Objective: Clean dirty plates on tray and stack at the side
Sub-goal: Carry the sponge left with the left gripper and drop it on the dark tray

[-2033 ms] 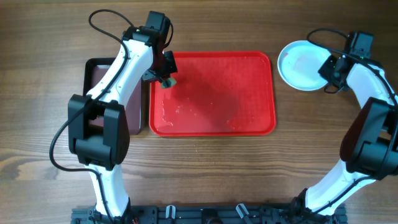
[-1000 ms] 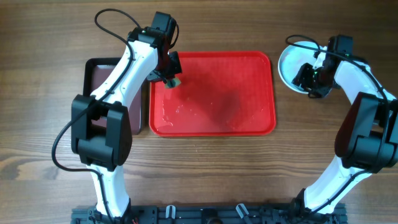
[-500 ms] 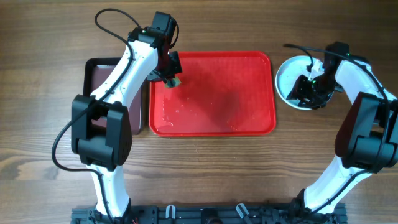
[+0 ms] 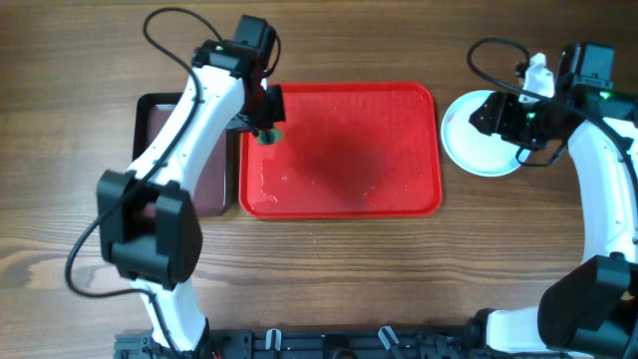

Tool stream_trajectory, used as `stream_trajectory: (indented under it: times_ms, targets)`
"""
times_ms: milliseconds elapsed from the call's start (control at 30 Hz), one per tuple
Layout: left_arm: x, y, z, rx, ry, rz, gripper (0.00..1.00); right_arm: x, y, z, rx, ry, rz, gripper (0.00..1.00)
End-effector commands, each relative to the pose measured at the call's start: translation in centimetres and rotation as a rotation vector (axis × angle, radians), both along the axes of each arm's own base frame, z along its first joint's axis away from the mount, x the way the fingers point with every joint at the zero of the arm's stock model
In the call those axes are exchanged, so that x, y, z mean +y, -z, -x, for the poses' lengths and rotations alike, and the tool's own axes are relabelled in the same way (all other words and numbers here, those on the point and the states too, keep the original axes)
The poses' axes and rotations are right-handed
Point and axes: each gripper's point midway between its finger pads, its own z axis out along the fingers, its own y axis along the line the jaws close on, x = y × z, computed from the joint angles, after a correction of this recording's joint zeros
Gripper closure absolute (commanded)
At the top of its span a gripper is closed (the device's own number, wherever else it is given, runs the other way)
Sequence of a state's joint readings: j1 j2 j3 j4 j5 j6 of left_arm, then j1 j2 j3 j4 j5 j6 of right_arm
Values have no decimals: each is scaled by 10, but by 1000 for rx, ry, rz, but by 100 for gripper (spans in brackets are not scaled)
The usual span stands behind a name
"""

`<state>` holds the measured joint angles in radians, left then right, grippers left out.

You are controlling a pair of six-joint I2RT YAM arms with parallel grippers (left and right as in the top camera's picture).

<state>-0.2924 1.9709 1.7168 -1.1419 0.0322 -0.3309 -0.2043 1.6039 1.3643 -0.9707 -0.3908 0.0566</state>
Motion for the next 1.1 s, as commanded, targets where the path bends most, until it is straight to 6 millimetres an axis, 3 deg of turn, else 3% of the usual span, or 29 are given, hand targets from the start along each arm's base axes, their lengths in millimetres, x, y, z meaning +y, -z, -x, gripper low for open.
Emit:
stream_trajectory:
  times_ms: [0, 167, 300, 500, 667, 733, 900, 933, 967, 1067]
  targets:
    - [53, -37, 7, -39, 0, -108, 96, 41, -13, -4, -59, -142, -47, 36]
    - [103, -33, 17, 30, 11, -157, 96, 90, -16, -15, -128, -261, 0, 27]
    - [129, -20, 6, 31, -40, -153, 96, 105, -15, -16, -134, -283, 19, 25]
    - [153, 32, 4, 113, -88, -154, 96, 108, -7, -15, -110, -290, 17, 25]
    - [155, 71, 5, 137, -43, -155, 96, 108, -2, -15, -100, -292, 18, 25]
    - [155, 82, 6, 137, -43, -155, 91, 108, -3, -16, -103, -292, 18, 25]
    - [155, 85, 9, 140, -46, -156, 49, 108, -3, -17, -108, -292, 18, 25]
    - [155, 82, 9, 144, -47, -155, 22, 108, -4, -17, -109, -293, 19, 25]
    - [155, 79, 8, 145, -46, -156, 3, 108, -4, -17, -110, -293, 19, 25]
    - [155, 53, 0, 133, -48, -155, 0, 108, -5, -19, -122, -295, 20, 25]
